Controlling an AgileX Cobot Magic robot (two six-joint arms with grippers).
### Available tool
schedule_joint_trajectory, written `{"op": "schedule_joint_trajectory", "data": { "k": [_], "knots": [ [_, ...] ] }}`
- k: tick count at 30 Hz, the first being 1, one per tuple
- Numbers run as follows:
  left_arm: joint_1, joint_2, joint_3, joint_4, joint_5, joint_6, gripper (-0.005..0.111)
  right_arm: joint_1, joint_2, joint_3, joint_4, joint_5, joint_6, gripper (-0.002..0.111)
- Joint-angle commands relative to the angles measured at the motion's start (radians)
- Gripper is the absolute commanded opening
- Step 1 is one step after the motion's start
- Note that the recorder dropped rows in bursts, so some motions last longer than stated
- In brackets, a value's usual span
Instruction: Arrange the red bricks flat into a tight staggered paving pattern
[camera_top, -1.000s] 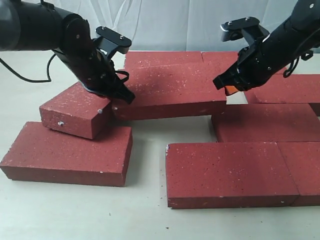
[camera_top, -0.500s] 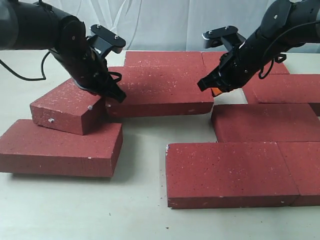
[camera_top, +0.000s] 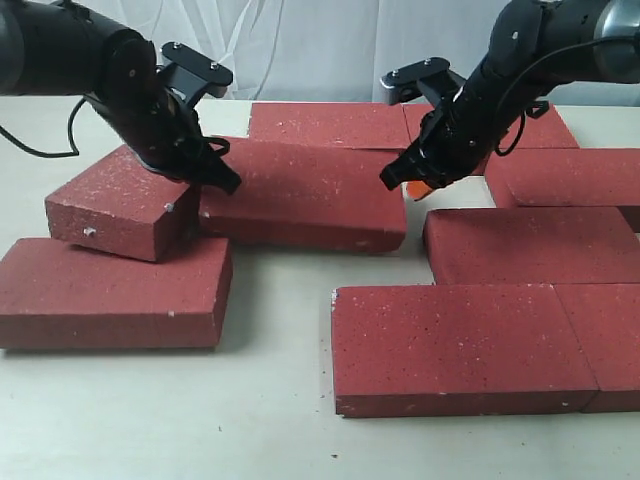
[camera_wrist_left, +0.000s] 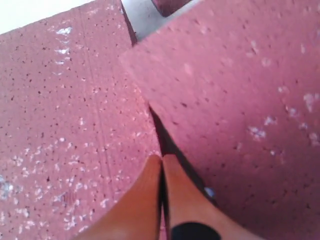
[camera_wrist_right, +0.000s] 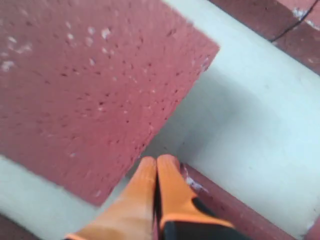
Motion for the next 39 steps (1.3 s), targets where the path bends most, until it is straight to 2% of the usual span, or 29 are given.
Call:
{"op": "schedule_joint_trajectory", "data": {
  "k": [1,12,15,20,24,32,36,39],
  "knots": [
    [-0.017,-0.01,-0.003,-0.062,-0.033,0.031,0.0,-0.001,-0.014,-0.005,-0.118,0.014,0.092,-0.001],
    [-0.026,-0.057,0.0,-0.046,0.014,0.053,0.0,-0.001,-0.12,-0.003,-0.108,0.04,0.087,-0.001],
    [-0.034,-0.12,0.061,-0.046,0.002,0.077,0.0,0.015,-0.153,0.024,0.006,0.072,-0.063,-0.001],
    [-0.034,-0.202,0.229,-0.094,-0.155,0.077,0.0,0.067,-0.161,0.108,0.302,0.144,-0.468,-0.001],
    [-0.034,-0.197,0.288,-0.095,-0.153,0.09,0.0,0.123,-0.161,0.17,0.411,0.071,-0.549,-0.001],
    [-0.034,-0.121,0.272,-0.092,-0.273,0.132,0.0,0.152,-0.161,0.207,0.324,0.0,-0.556,-0.001],
    [-0.028,-0.085,0.243,-0.094,-0.266,0.132,0.0,0.154,-0.152,0.205,0.324,-0.03,-0.567,-0.001],
    [-0.014,-0.057,0.212,-0.093,-0.247,0.132,0.0,0.154,-0.118,0.203,0.324,-0.032,-0.649,-0.001]
  ]
}}
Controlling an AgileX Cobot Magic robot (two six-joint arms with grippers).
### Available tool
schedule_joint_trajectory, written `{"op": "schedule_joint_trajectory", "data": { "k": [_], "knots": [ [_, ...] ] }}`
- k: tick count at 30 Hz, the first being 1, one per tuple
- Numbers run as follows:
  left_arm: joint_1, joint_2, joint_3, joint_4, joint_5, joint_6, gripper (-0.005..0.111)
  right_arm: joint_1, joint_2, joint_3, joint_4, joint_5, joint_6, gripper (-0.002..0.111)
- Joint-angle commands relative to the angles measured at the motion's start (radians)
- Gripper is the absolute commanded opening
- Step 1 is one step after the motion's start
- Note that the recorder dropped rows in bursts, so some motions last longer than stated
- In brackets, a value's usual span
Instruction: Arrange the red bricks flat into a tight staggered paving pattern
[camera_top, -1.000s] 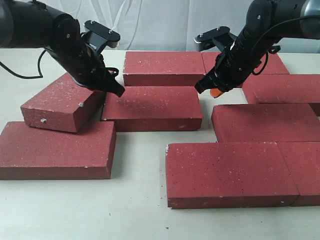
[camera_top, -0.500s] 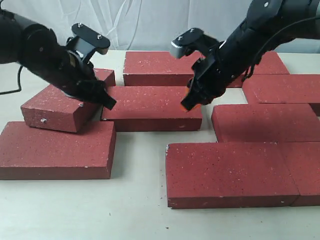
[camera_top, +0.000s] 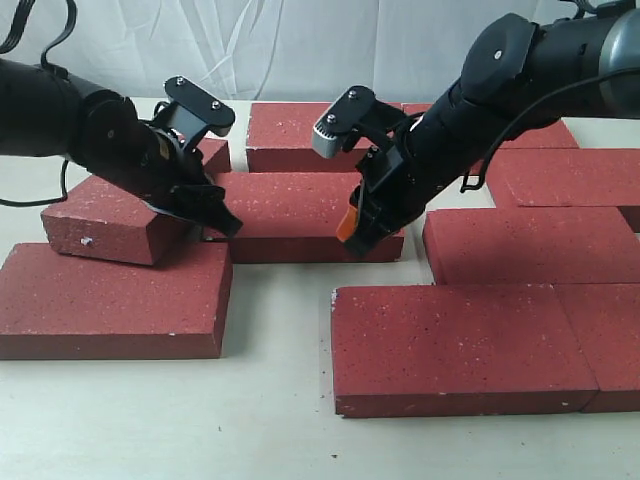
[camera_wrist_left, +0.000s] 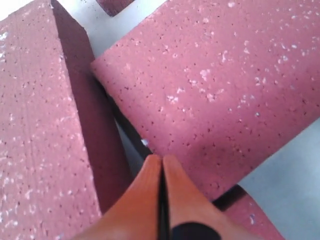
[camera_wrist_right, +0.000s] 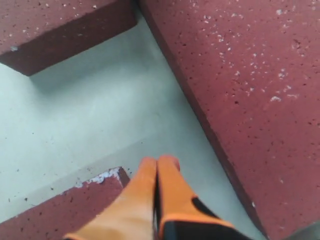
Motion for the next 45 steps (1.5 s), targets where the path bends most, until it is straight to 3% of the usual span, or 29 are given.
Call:
{"op": "schedule_joint_trajectory", "data": {
  "k": [1,8,15,37,45],
  "knots": [
    [0.019,0.04,-0.045,0.002,0.014,-0.001,0.0,0.003,0.045,-0.005,-0.006,-0.01,-0.097,-0.001],
    [0.023,0.056,-0.07,-0.001,0.068,-0.001,0.0,0.003,0.102,-0.04,0.025,-0.012,-0.096,-0.001],
    [0.028,0.083,-0.07,-0.005,0.025,-0.001,0.0,0.008,0.136,-0.04,0.028,-0.039,-0.121,-0.001],
    [0.028,-0.001,-0.072,-0.046,0.096,-0.001,0.0,0.008,0.161,-0.04,0.028,-0.34,-0.022,-0.001],
    [0.028,0.062,-0.073,-0.084,0.064,0.048,0.0,0.008,0.038,-0.04,0.069,-0.078,-0.02,-0.001]
  ]
}}
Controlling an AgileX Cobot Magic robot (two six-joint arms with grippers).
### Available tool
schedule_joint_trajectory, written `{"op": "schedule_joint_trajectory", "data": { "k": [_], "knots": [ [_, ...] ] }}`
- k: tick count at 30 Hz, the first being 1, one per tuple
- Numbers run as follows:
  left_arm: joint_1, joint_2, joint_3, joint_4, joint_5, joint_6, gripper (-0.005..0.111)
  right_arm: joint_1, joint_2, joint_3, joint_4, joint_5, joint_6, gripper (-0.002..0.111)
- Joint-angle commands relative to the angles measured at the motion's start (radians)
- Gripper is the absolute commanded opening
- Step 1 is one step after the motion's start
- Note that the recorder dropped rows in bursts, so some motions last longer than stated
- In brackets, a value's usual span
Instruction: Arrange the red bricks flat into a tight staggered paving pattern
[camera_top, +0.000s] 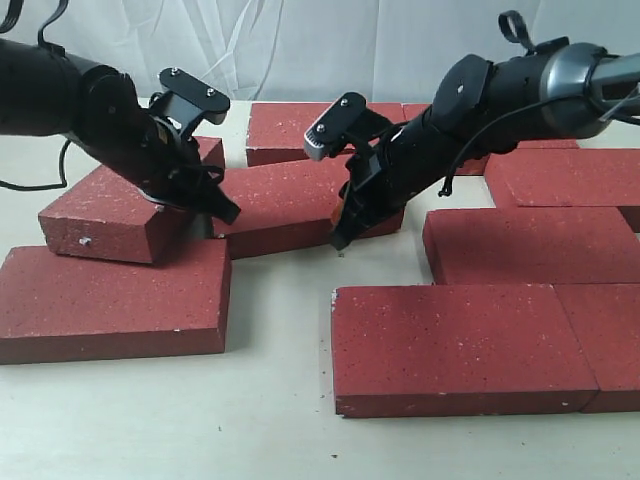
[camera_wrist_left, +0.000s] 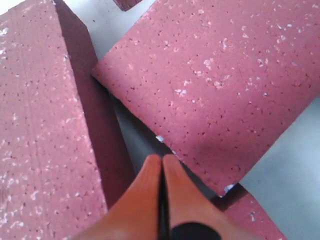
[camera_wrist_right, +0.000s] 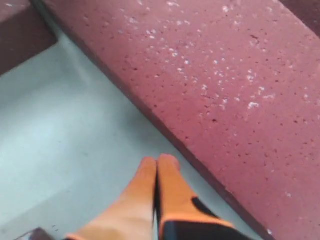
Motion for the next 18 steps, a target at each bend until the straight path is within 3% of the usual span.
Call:
{"op": "schedule_joint_trajectory", "data": {
  "k": [1,12,14,18],
  "knots": [
    [0.005,0.046,-0.011,-0.029,-0.012,0.032,0.0,0.002,-0.09,-0.007,0.044,0.181,0.002,-0.001],
    [0.005,0.045,-0.067,0.017,0.062,0.035,0.0,0.002,-0.073,-0.005,0.019,0.146,0.001,-0.001],
    [0.011,0.014,-0.067,0.078,0.121,0.002,0.0,0.002,-0.073,-0.005,0.019,0.15,0.001,-0.001],
    [0.041,0.01,-0.044,0.193,0.106,-0.108,0.0,0.002,-0.073,-0.005,0.019,0.154,0.001,-0.001]
  ]
}}
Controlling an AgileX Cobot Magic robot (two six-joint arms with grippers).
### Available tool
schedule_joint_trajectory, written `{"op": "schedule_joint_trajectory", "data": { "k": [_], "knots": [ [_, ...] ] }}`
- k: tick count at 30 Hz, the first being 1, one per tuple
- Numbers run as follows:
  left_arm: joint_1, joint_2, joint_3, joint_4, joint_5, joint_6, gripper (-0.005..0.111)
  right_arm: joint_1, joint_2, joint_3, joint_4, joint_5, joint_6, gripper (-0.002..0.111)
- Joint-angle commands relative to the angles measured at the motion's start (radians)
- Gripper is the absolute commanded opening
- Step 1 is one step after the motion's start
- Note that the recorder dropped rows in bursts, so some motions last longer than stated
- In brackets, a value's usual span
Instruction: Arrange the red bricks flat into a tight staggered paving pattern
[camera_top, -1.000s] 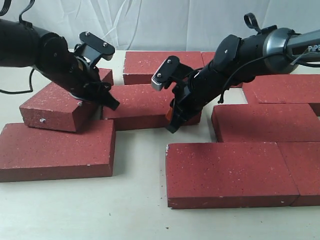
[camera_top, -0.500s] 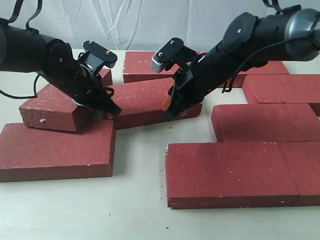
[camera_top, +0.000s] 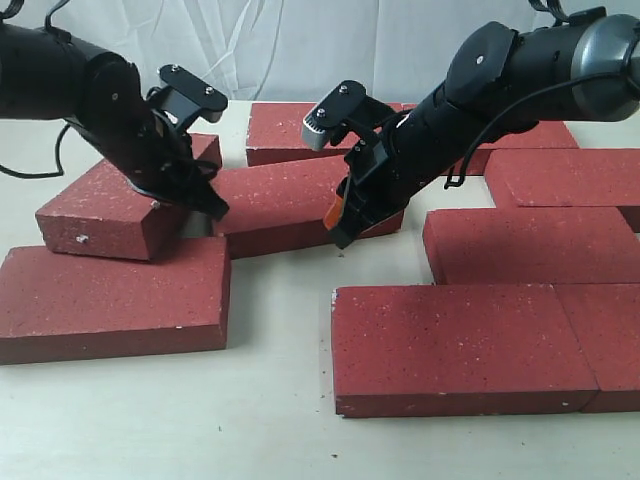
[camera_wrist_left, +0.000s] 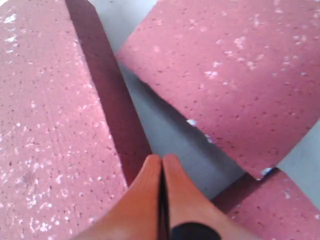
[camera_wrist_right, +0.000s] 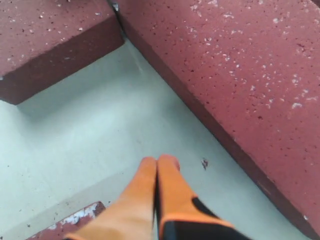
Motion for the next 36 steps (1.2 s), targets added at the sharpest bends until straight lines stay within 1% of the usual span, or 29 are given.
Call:
{"op": "schedule_joint_trajectory", "data": {
  "k": [1,4,6,13,16,18,21,30,36],
  "knots": [
    [0.043,-0.008,0.022,0.073,-0.018,-0.067,0.0,0.001,0.0,-0.005,-0.004,-0.002,-0.001,-0.001],
    [0.069,-0.01,0.022,0.066,-0.017,-0.081,0.0,0.001,-0.002,-0.005,-0.004,-0.001,-0.001,-0.001],
    [0.073,-0.01,0.022,0.077,-0.024,-0.081,0.0,0.001,-0.002,-0.005,-0.004,-0.001,-0.001,-0.001],
    [0.077,-0.01,0.022,0.051,-0.114,-0.085,0.0,0.001,-0.002,-0.005,0.0,0.001,-0.001,-0.001],
    [0.055,-0.01,0.022,-0.003,-0.176,-0.08,0.0,0.001,-0.002,-0.005,0.003,0.001,0.001,-0.001],
    [0.027,-0.008,0.022,0.011,-0.179,-0.073,0.0,0.001,-0.002,-0.005,0.003,0.001,0.001,-0.001],
    [0.009,0.01,0.022,0.028,-0.182,-0.073,0.0,0.001,-0.002,-0.005,0.003,0.001,0.001,-0.001],
    [0.009,0.085,-0.013,0.05,-0.172,-0.073,0.0,0.001,-0.002,-0.005,0.001,0.001,0.001,-0.001],
    [0.009,0.12,-0.021,0.066,-0.179,-0.073,0.0,0.001,-0.002,-0.005,-0.055,0.064,0.001,-0.001]
  ]
}}
